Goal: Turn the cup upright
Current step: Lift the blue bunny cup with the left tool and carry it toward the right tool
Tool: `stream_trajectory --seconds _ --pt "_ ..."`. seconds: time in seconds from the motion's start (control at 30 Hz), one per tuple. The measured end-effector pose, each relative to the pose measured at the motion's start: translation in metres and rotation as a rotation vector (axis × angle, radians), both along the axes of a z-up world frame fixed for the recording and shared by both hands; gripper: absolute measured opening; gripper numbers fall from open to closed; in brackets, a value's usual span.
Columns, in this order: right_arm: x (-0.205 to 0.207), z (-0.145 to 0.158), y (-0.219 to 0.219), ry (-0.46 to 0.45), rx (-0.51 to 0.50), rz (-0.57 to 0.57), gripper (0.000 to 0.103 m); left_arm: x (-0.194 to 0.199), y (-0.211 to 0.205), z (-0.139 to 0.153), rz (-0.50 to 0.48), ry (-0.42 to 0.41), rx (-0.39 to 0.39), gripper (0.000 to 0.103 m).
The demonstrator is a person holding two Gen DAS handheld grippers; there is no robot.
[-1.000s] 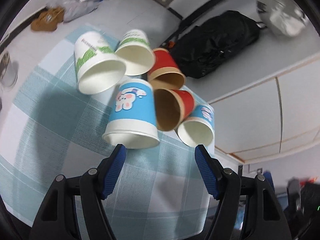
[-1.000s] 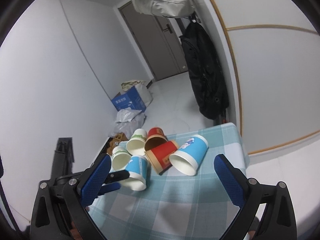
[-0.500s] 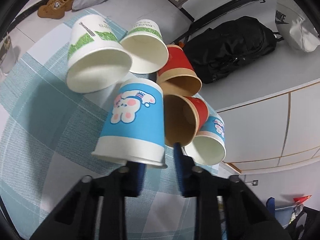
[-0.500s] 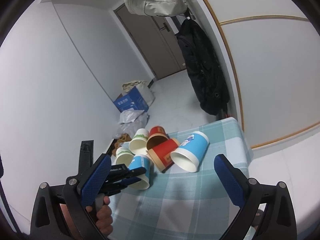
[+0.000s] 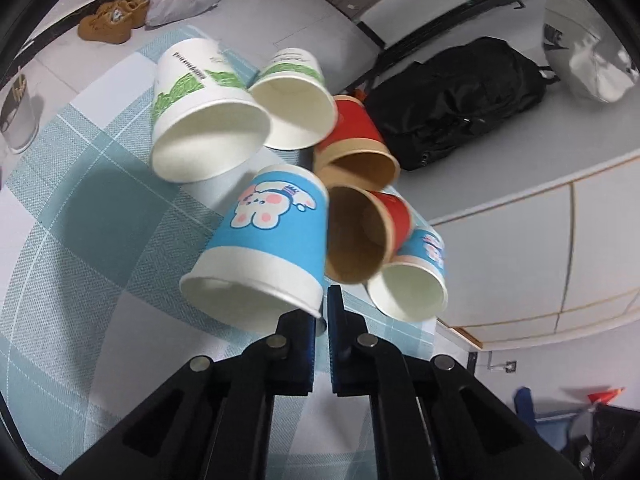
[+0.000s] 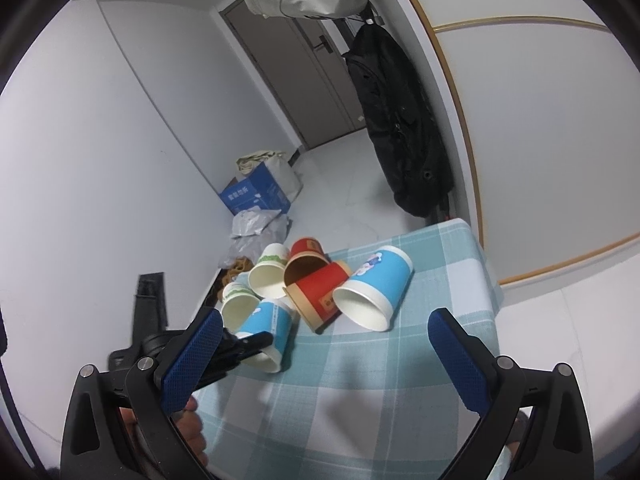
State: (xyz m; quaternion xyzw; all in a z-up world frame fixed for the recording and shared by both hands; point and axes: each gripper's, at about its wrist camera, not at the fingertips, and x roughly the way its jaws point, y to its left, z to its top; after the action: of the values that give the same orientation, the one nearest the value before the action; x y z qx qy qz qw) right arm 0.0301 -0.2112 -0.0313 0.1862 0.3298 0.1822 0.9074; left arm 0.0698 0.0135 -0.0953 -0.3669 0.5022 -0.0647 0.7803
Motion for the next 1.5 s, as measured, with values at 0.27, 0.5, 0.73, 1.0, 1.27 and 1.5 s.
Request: stream_trajectory --seconds 0.27,0.5,0.73,1.0,1.27,1.5 --pt "-0.005 -0.001 -0.001 -0.009 0.028 -0.004 0.103 -0.014 0.003 0.011 -0.061 -0.047 -0.008 0.001" --pt "-0.015 0.001 0.003 -0.037 0.006 -0.002 0.103 -0.023 -0.002 0.011 -0.081 -0.069 0.015 0.0" --pt "-0.018 0.002 0.0 -0.054 0.006 -0.018 0.103 -0.034 -0.002 0.001 -0.072 -0.045 0.027 0.0" --pt "-0.02 0.0 0.001 -0.047 0.012 -0.011 0.103 -0.025 0.005 -0.014 -0.017 -0.03 -0.084 0.017" --pt "-0.017 0.0 0.002 -0.041 0.012 -0.007 0.103 -0.012 0.01 -0.024 0.022 -0.061 -0.117 0.012" --pt "-0.018 0.002 0.003 -0.047 0.003 -0.005 0.103 -0.007 0.001 -0.007 -0.016 -0.126 -0.054 0.0"
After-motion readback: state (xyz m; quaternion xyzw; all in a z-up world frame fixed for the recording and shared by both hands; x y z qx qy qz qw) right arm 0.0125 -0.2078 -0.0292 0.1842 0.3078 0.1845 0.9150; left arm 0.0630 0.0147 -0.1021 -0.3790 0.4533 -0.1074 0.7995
